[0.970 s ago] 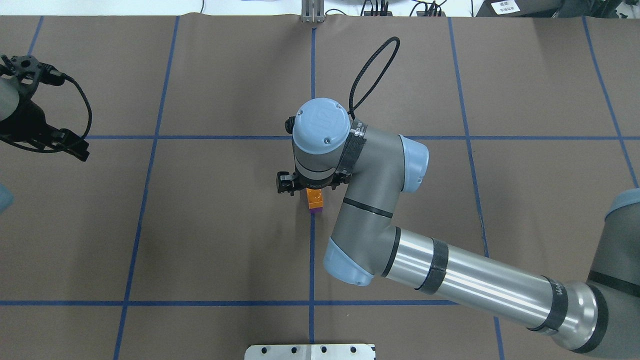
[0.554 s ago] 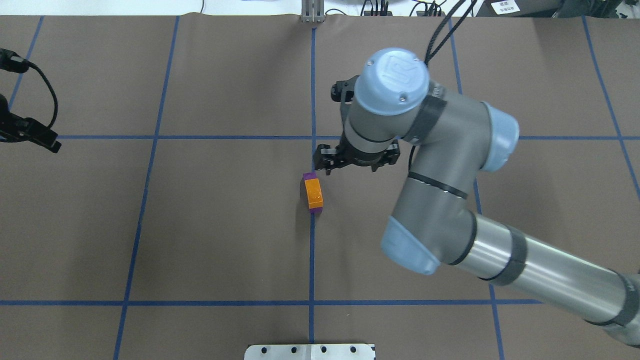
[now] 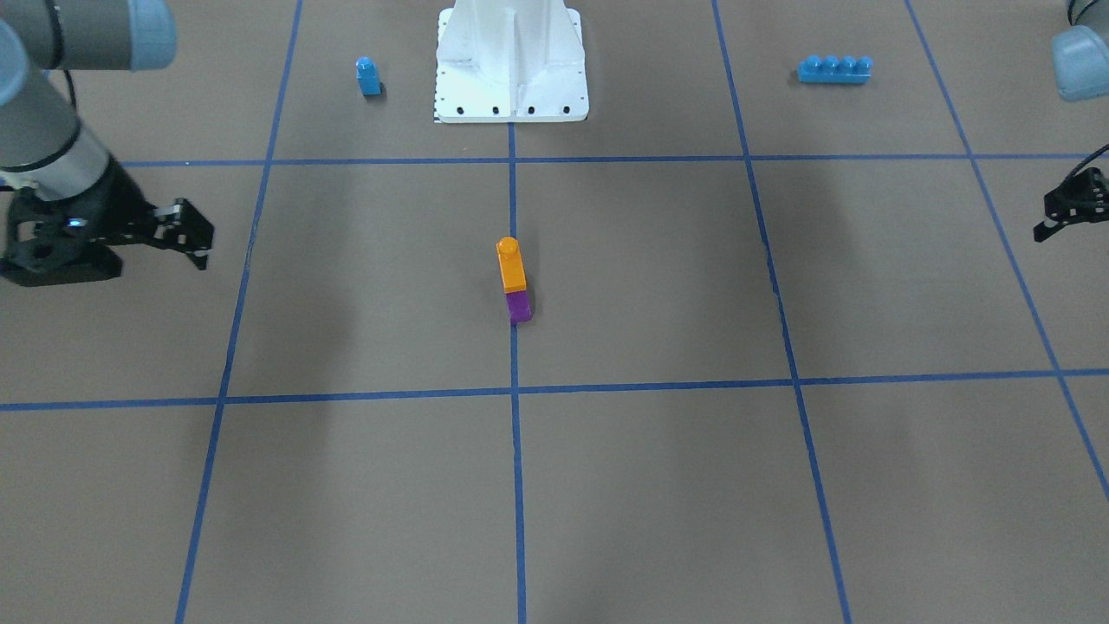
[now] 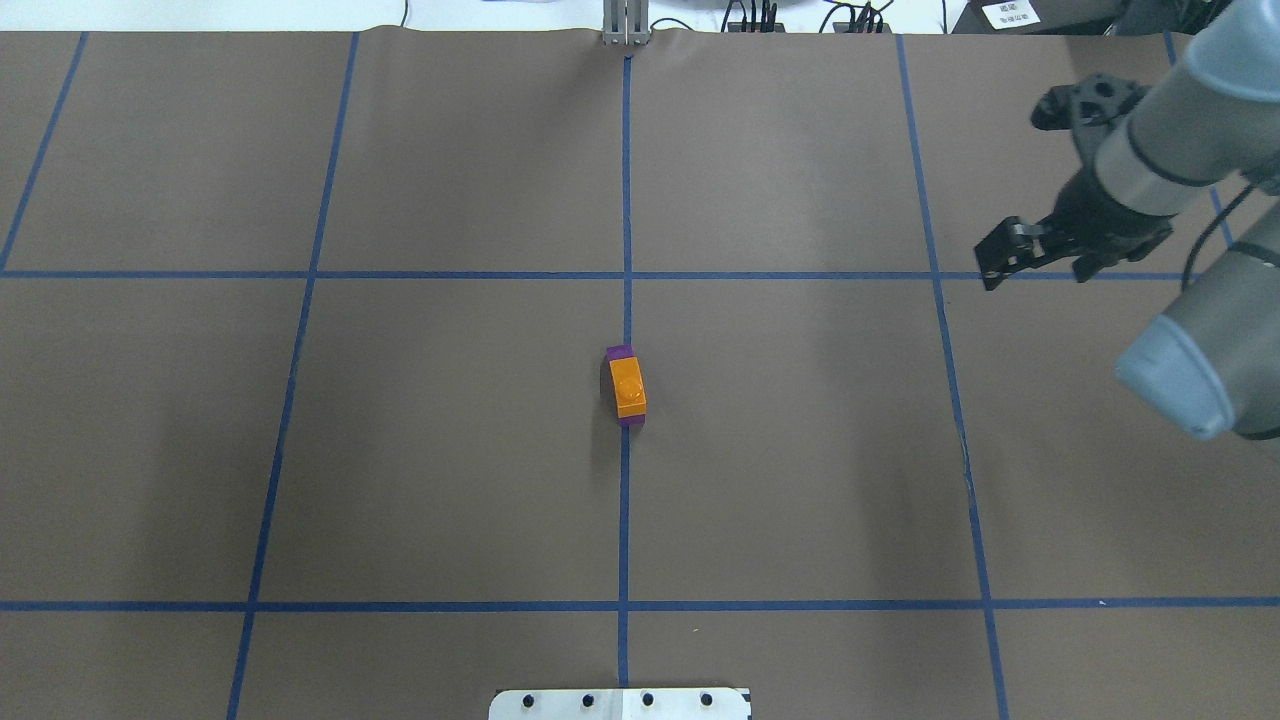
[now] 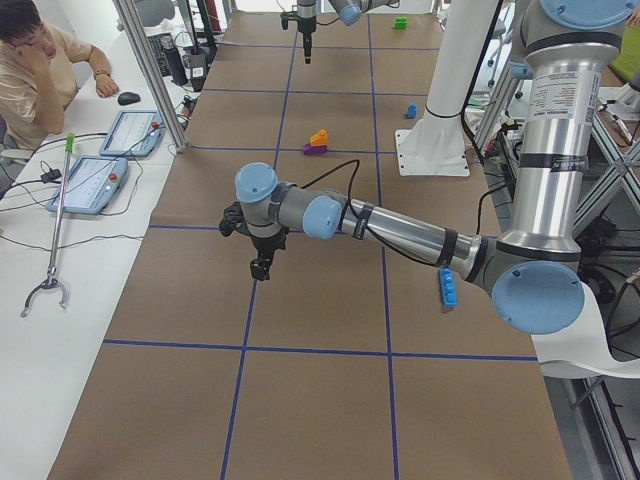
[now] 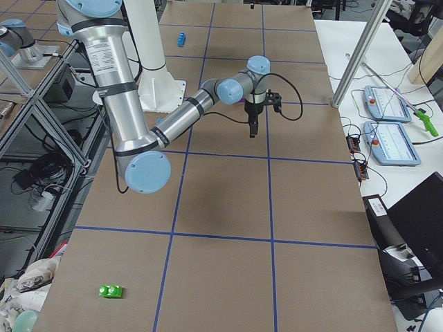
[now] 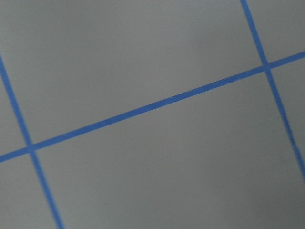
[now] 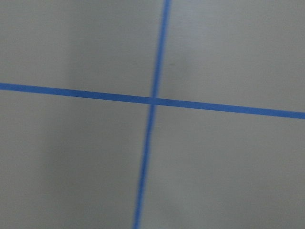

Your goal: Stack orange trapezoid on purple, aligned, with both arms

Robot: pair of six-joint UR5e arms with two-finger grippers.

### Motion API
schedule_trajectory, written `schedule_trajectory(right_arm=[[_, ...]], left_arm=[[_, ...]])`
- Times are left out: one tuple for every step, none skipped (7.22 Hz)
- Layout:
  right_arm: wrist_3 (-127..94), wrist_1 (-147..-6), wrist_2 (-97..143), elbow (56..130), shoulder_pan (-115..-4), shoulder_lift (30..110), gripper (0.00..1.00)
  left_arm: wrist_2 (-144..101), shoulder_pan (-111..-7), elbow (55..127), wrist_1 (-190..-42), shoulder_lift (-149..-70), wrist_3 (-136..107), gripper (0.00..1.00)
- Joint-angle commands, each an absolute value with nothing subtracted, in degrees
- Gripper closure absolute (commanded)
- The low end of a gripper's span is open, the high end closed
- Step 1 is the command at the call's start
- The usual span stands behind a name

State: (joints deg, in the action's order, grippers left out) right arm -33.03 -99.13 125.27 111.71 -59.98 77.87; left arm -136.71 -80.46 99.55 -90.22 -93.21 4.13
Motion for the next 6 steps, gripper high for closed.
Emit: schedule_trajectory(right_arm=[[-8.37, -99.14, 133.39, 106.64, -76.83, 88.38, 0.0], [-0.69, -99.31, 133.5, 104.78, -82.56, 90.59, 0.0], [0.08, -99.58, 133.51, 101.55, -85.49, 90.79, 0.0], [1.31, -99.14, 133.42, 97.51, -86.21, 90.53, 0.0], [3.23, -99.14, 133.07, 97.04, -86.22, 90.79, 0.0], [3.34, -99.14, 132.98, 96.94, -86.22, 91.05, 0.0]], left_arm=[[-136.93, -85.33, 92.92, -90.26, -93.43, 9.92, 0.01], [-136.93, -85.43, 91.77, -90.18, -93.51, 9.93, 0.01], [-136.85, -85.6, 91.5, -89.91, -93.6, 9.76, 0.01], [-136.93, -86.13, 91.41, -88.69, -93.34, 9.49, 0.01], [-136.67, -87.35, 91.32, -88.86, -92.82, 9.23, 0.0], [-136.58, -87.36, 91.23, -88.6, -92.9, 8.88, 0.0]])
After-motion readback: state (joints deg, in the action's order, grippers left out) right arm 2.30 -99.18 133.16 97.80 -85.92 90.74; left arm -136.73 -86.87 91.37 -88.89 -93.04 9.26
